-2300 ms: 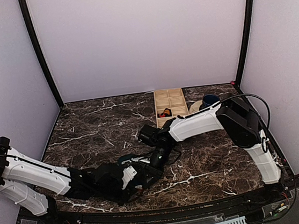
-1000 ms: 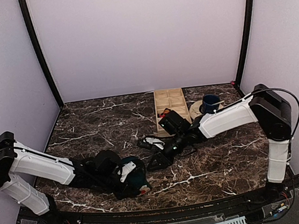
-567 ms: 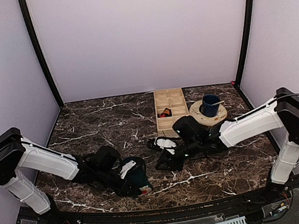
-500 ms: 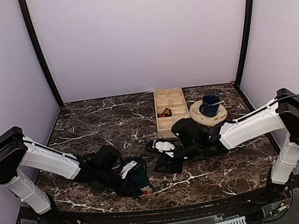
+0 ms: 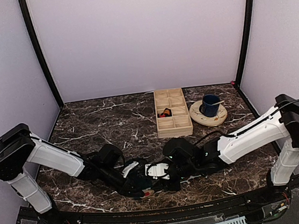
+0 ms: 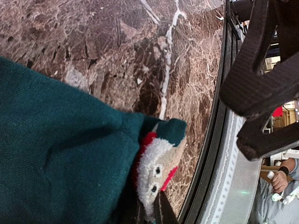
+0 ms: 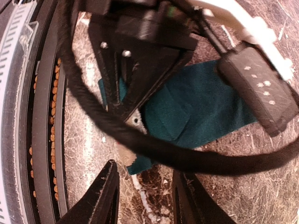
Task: Roll the socks
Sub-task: Roll the sock at the center of the board.
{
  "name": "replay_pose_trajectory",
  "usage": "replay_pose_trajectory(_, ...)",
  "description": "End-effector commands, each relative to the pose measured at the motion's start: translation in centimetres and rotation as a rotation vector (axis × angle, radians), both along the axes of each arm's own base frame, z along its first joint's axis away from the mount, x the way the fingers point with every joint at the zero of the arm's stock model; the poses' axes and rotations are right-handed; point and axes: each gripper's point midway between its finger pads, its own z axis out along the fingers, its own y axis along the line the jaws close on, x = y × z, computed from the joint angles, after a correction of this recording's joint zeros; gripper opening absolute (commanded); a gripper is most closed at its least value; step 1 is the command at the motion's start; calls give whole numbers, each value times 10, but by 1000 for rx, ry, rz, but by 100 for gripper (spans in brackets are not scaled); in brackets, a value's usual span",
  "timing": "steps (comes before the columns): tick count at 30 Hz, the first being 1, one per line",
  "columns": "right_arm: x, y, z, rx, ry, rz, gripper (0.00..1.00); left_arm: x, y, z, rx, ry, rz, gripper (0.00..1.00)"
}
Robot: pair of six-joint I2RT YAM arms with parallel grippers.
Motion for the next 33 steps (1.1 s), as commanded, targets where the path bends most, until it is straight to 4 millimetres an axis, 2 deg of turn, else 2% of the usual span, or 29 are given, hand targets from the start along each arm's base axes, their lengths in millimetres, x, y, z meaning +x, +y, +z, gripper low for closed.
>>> replay_pose_trajectory(1,-3,6,-6,-43,-75,26,36,-12,18,-24,105,97,5,0)
replay_pose_trajectory(8,-14,11,-19,-85,-100,66,36,-15,17,-26,102,129,-15,0)
replay_pose_trajectory(21,-20,13,-33,-128,-117,105,35,-20,15,-26,93,166,-39,0)
replay_pose_trajectory(33,-26,10,-44,-159,-103,134,29,-20,15,-27,92,175,-43,0)
